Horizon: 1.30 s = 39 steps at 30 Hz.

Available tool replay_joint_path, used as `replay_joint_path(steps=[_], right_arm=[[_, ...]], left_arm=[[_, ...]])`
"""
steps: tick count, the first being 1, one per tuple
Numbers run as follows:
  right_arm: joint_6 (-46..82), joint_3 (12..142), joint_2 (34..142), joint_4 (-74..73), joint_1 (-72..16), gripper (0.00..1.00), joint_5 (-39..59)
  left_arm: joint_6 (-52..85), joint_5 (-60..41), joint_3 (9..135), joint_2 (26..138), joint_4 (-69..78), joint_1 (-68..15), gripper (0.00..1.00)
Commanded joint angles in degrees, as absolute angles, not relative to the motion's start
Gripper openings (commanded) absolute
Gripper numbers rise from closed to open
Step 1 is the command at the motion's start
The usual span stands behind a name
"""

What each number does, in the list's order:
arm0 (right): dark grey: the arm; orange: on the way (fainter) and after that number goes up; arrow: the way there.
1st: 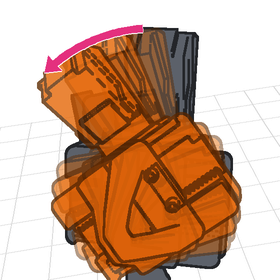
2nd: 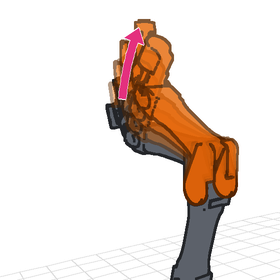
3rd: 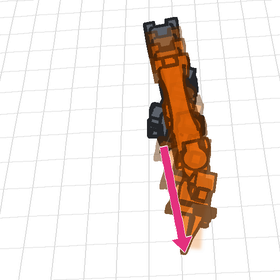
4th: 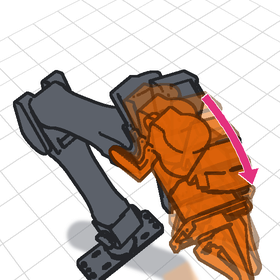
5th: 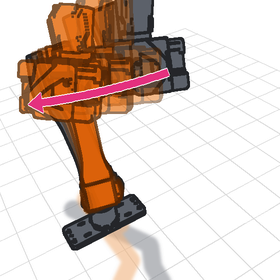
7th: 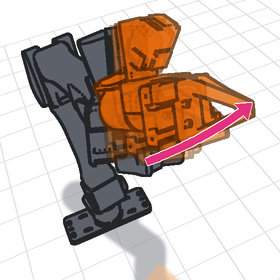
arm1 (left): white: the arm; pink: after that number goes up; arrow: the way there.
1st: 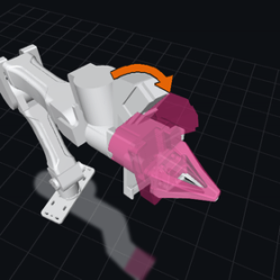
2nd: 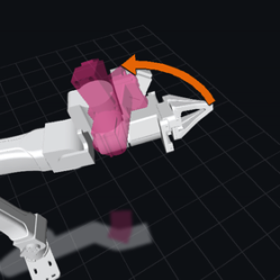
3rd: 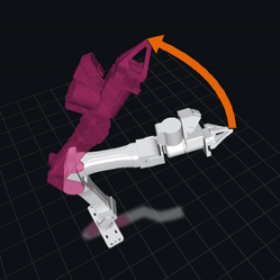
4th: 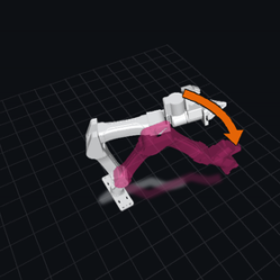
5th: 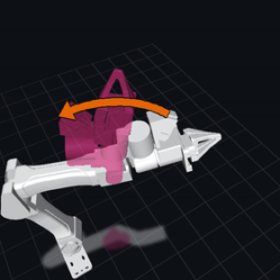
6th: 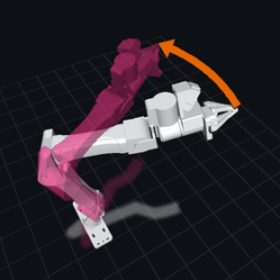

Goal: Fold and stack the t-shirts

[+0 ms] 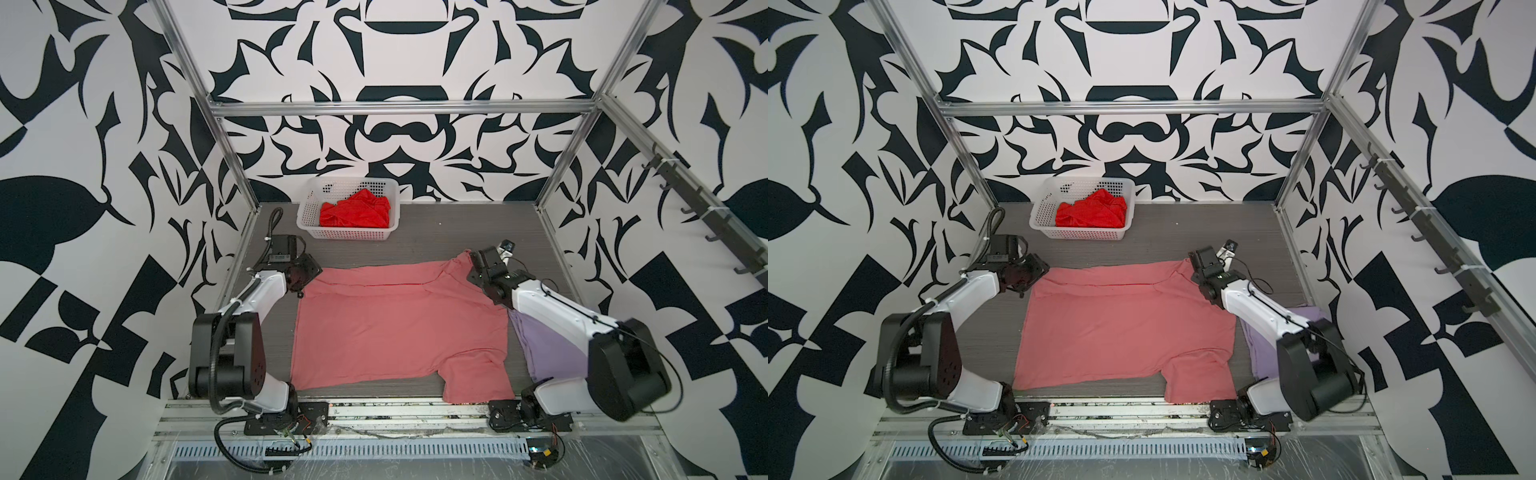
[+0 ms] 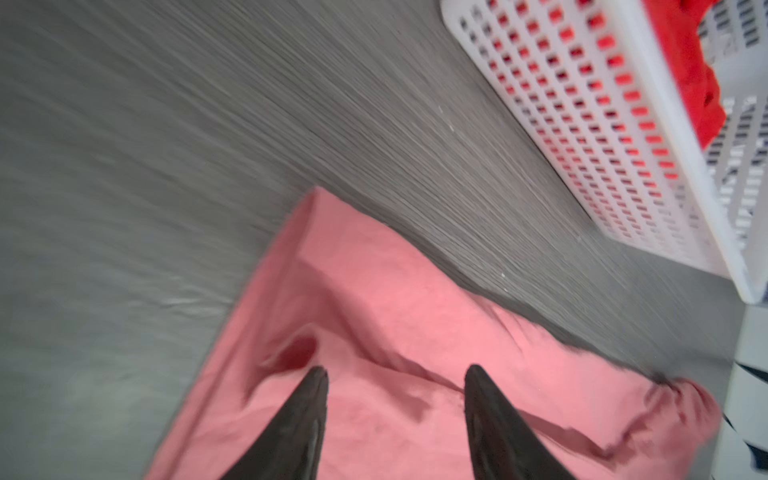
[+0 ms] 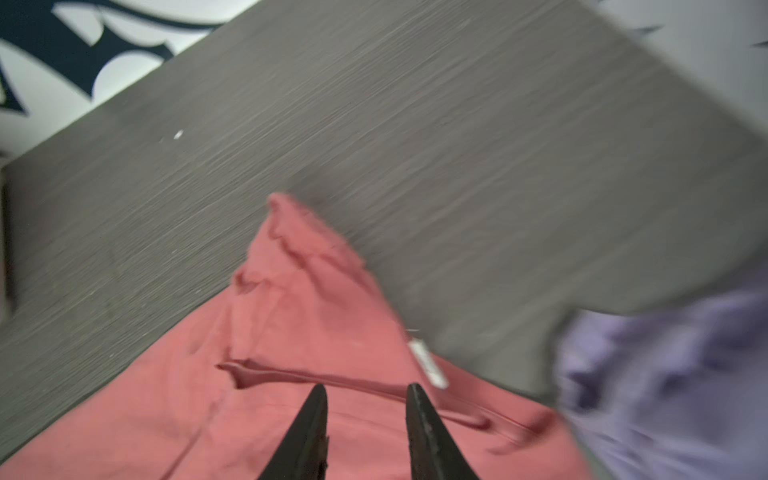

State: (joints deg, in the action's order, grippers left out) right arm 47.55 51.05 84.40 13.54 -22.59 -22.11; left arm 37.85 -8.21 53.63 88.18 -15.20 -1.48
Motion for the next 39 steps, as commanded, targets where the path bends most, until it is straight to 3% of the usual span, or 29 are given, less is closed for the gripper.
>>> replay_joint_path(steps=[1,3,14,27,34,39], right_arm=[[43.85,56.69,89.70,3.69,-22.94,0.37,-11.66],[43.55,59.50,93.90,2.78,-22.94,0.37,-7.49],[43.93,67.68,106.75,3.90,-22.95,0.31,-4.57],[46.32,52.65,94.31,13.22,-22.94,0.26,-5.71],[47.13,49.85,87.91,14.11,-22.87,0.26,-7.52],[45.40,54.84,89.57,10.49,-22.35,0.29,-8.88]], left_arm=[[36.00,-15.72,56.49,90.25,-13.73,-2.10,0.58],[35.30,-16.34,57.49,91.48,-13.89,-2.61,0.58],[34.01,-8.98,57.15,95.93,-18.85,-5.27,0.54],[37.32,-3.91,45.19,84.03,-29.66,-5.22,0.54],[36.29,-3.29,49.48,84.61,-28.52,-5.27,0.55],[35.38,-9.01,52.70,85.91,-24.88,-5.28,0.55]])
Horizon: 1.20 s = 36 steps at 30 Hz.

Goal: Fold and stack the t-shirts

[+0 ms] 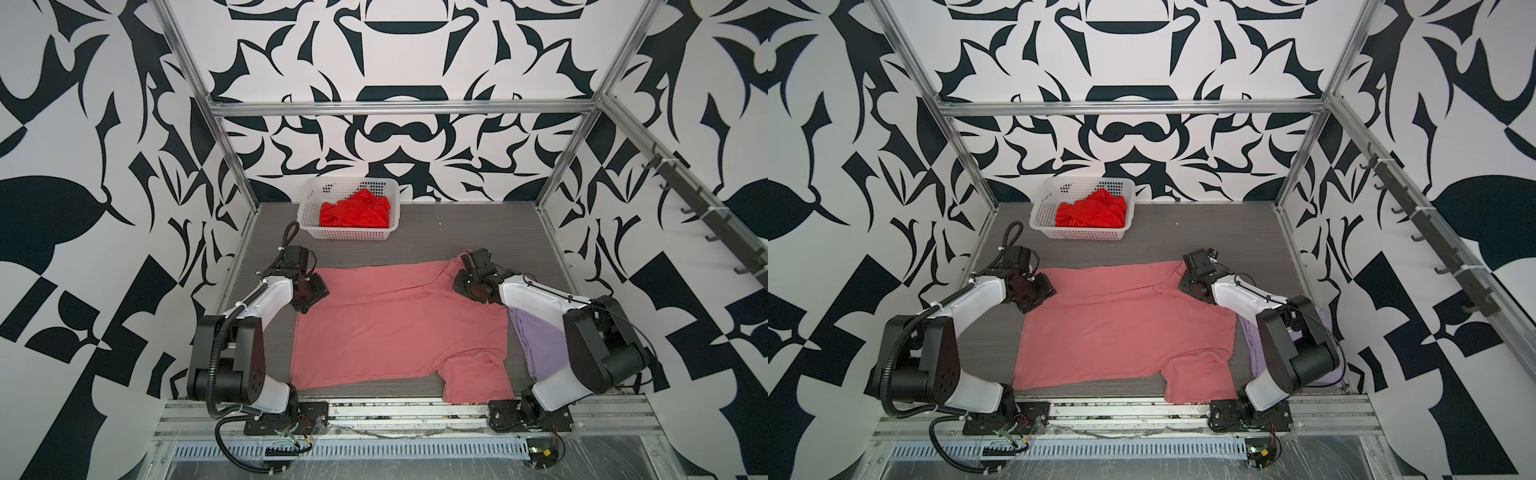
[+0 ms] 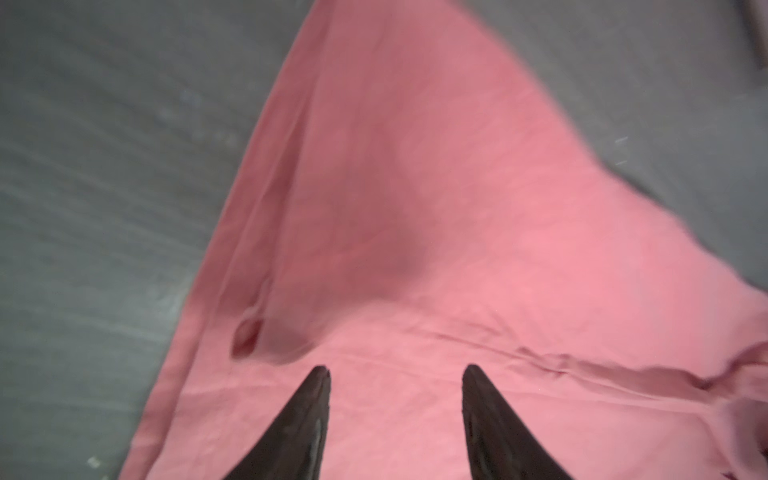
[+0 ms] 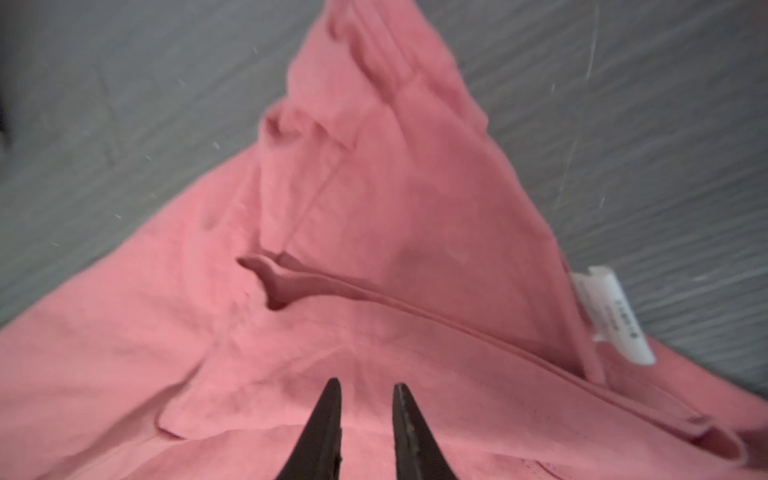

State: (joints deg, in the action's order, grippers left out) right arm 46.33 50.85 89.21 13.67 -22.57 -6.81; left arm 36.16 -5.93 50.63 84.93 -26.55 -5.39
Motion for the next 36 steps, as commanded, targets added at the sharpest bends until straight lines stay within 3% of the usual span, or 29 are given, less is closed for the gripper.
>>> replay_joint_path(steps=[1,10,12,17,23,30,36], right_arm=[[44.91,56.35,90.93,9.97,-22.32,0.30,-8.55],[43.47,67.16,105.42,7.93,-22.24,0.37,-3.62],[42.87,68.51,105.91,10.22,-22.47,0.42,-4.51],[41.78,67.07,103.86,12.26,-23.35,0.43,-5.54],[42.25,67.13,104.88,13.42,-25.57,0.35,-5.62],[42.98,67.86,106.01,17.50,-27.33,0.39,-10.51],[43.38,69.41,107.33,20.16,-28.03,0.25,-14.67]], left_arm=[[35.20,-9.20,53.03,86.51,-24.30,-5.30,0.55],[35.50,-9.01,53.98,90.47,-22.00,-5.27,0.56],[35.75,-8.98,53.77,90.30,-21.73,-5.28,0.56],[35.73,-9.07,53.78,90.80,-21.78,-5.27,0.56],[35.13,-8.80,54.14,91.41,-22.42,-5.27,0.56],[34.65,-8.68,54.23,91.21,-22.68,-5.28,0.56],[34.37,-8.68,54.25,91.15,-22.82,-5.27,0.56]])
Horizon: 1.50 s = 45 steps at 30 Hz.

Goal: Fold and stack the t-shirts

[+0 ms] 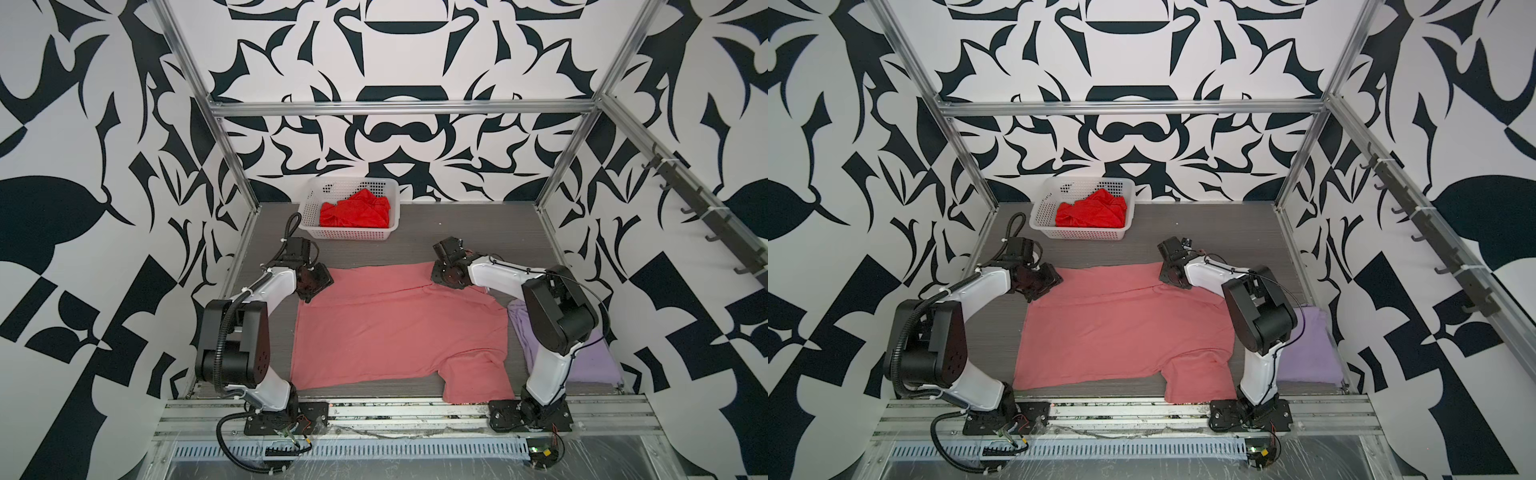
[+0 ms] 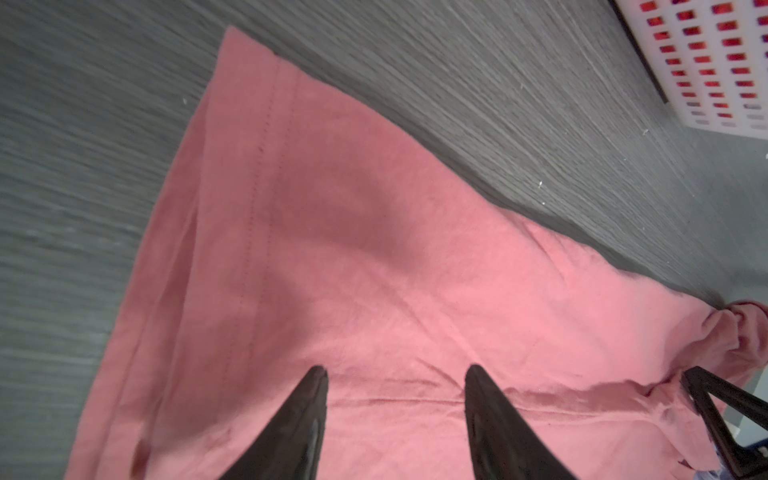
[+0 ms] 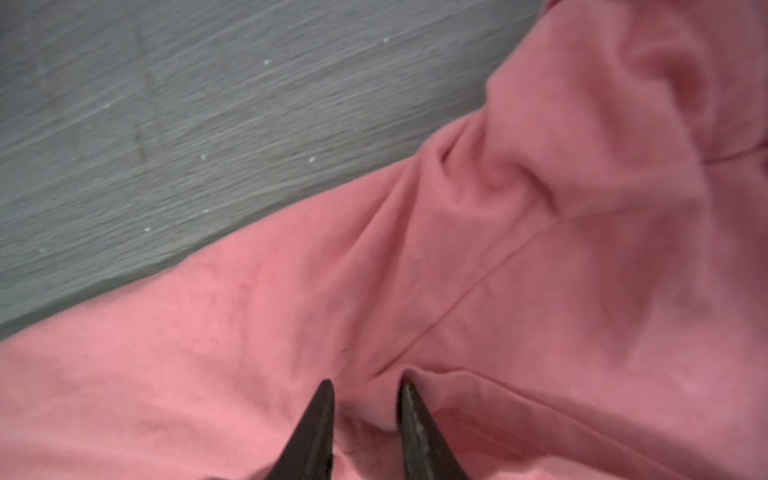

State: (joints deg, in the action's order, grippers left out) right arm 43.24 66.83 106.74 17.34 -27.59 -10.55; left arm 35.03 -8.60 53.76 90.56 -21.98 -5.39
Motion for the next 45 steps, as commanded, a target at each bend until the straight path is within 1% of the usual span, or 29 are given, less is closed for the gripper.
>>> replay_joint_path(steps=[1,2,4,5,8,14,19,24,26,31,38,41,42,44,45], right_arm=[[43.33,69.83,107.58,20.72,-28.21,0.18,-15.21],[43.57,70.19,107.76,21.43,-28.42,0.11,-15.73],[44.07,70.40,107.64,22.23,-28.67,0.01,-16.68],[44.34,70.27,107.27,22.27,-28.82,0.00,-16.78],[44.84,69.96,105.18,23.66,-29.57,0.00,-17.70],[46.42,66.40,96.52,28.07,-34.25,0.00,-19.53],[54.06,58.57,92.79,27.88,-38.04,0.00,-20.73],[57.49,56.78,92.68,27.18,-42.35,0.00,-22.74],[58.09,57.88,93.36,29.37,-44.15,0.00,-24.08],[63.14,60.29,94.18,38.47,-49.67,0.00,-31.64],[67.42,57.82,92.97,40.20,-52.22,0.00,-32.42],[68.88,57.53,91.67,42.41,-52.30,0.03,-34.06],[68.83,57.24,90.82,42.47,-52.29,0.09,-34.48],[68.31,56.63,88.83,42.17,-52.34,0.26,-35.39],[67.48,56.16,87.53,41.09,-52.32,0.32,-35.59]], left_arm=[[34.30,-8.75,54.22,91.21,-22.74,-5.27,0.56],[34.23,-8.73,54.23,91.15,-22.74,-5.27,0.56],[34.04,-8.66,54.23,91.24,-22.82,-5.27,0.56],[33.94,-8.69,54.13,91.22,-22.86,-5.27,0.56],[33.50,-8.53,54.04,91.20,-23.02,-5.27,0.56],[32.15,-8.51,54.23,91.25,-23.44,-5.27,0.57],[30.47,-9.51,54.58,92.08,-23.38,-5.27,0.57],[28.87,-10.91,55.87,93.77,-24.25,-5.27,0.56],[28.44,-11.02,56.19,93.86,-24.40,-5.29,0.57],[28.22,-10.26,56.12,93.17,-24.81,-5.27,0.57],[28.30,-9.25,56.62,92.99,-24.70,-5.19,0.57],[28.30,-9.25,56.51,92.68,-24.95,-5.19,0.57],[28.30,-9.10,56.43,92.56,-25.04,-5.19,0.57],[28.38,-8.80,56.09,92.23,-25.05,-5.19,0.57],[28.43,-8.71,55.95,92.04,-25.12,-5.19,0.57]])
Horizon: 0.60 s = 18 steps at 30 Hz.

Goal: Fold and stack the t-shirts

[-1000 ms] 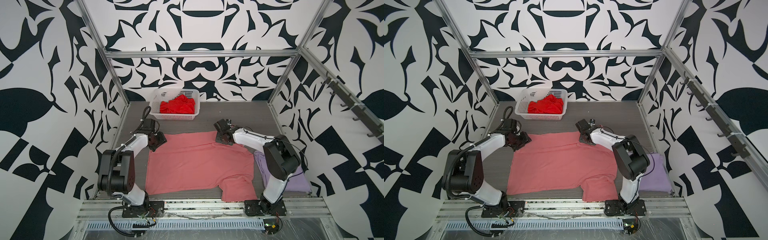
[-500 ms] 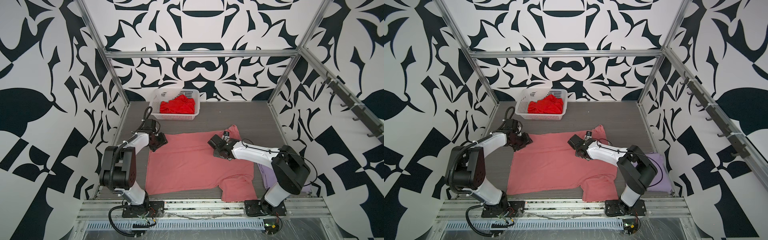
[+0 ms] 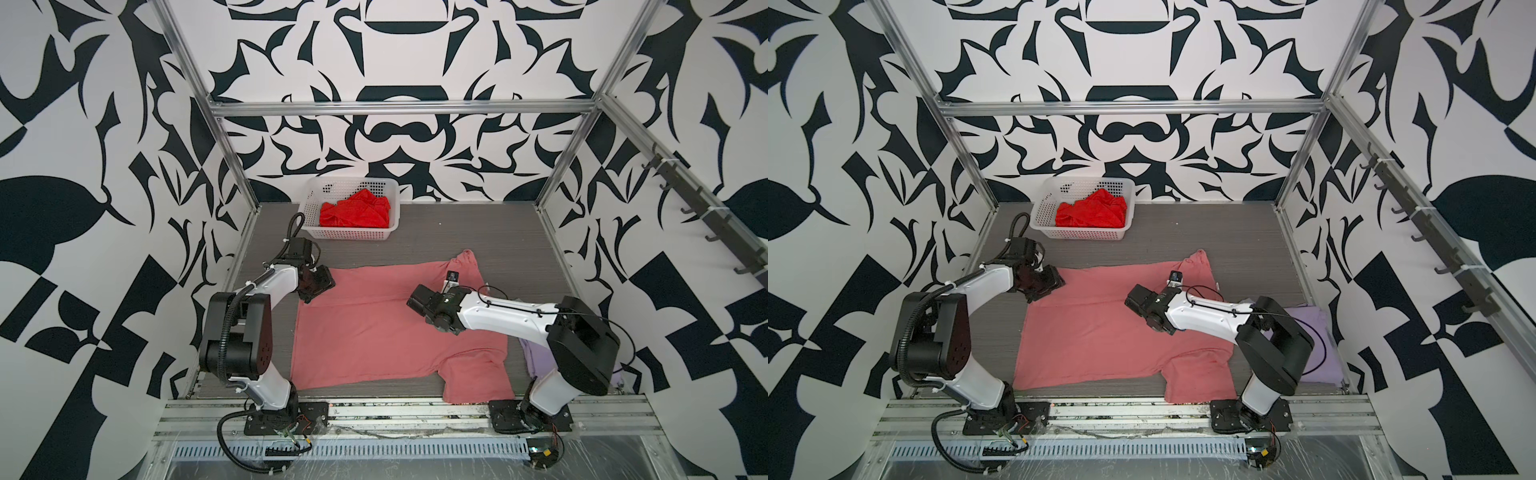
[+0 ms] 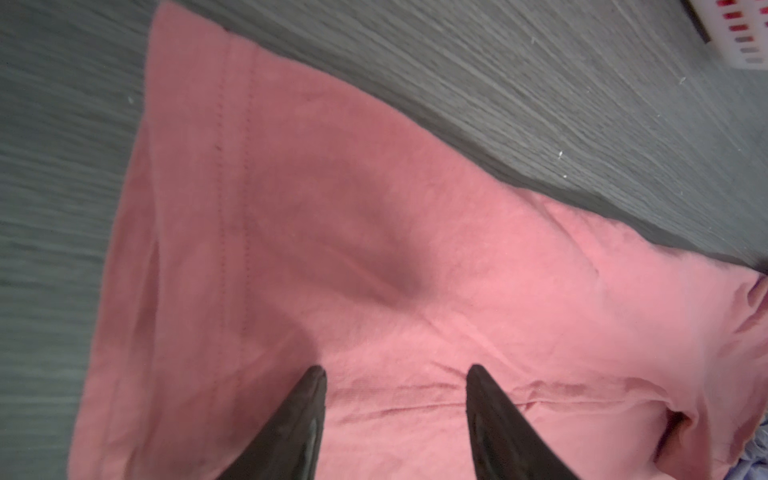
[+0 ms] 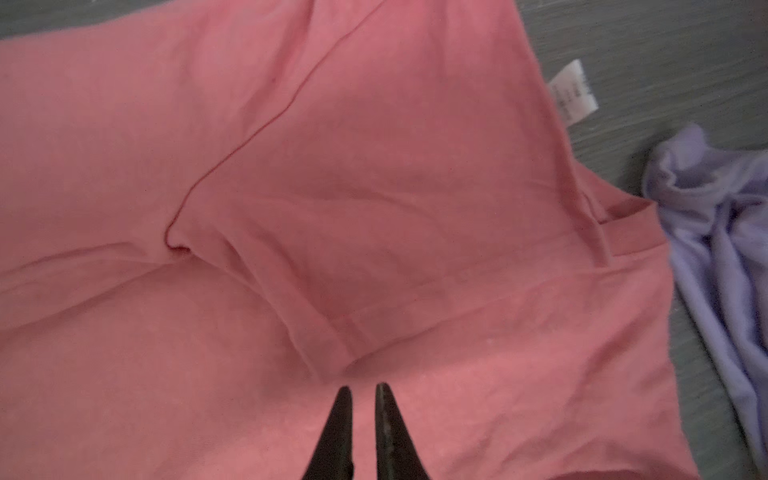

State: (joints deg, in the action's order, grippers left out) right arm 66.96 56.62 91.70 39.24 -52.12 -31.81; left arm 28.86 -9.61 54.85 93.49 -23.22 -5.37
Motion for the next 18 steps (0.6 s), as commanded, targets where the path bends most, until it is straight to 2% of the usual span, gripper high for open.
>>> replay_joint_path(steps=[1,7,15,18], right_arm=[[65.99,55.70,86.13,39.69,-52.36,0.34,-35.78],[60.38,54.58,81.34,31.70,-50.06,0.42,-38.75],[54.44,52.51,87.74,11.32,-34.05,0.39,-24.73],[53.73,54.29,92.74,9.52,-31.15,0.38,-20.91]], left_arm=[[28.55,-8.42,55.83,91.97,-25.10,-5.19,0.58],[29.96,-8.05,55.93,92.53,-24.29,-5.11,0.59],[32.81,-8.23,58.44,97.19,-23.19,-4.71,0.60],[34.96,-7.77,58.90,99.32,-23.18,-3.42,0.60]])
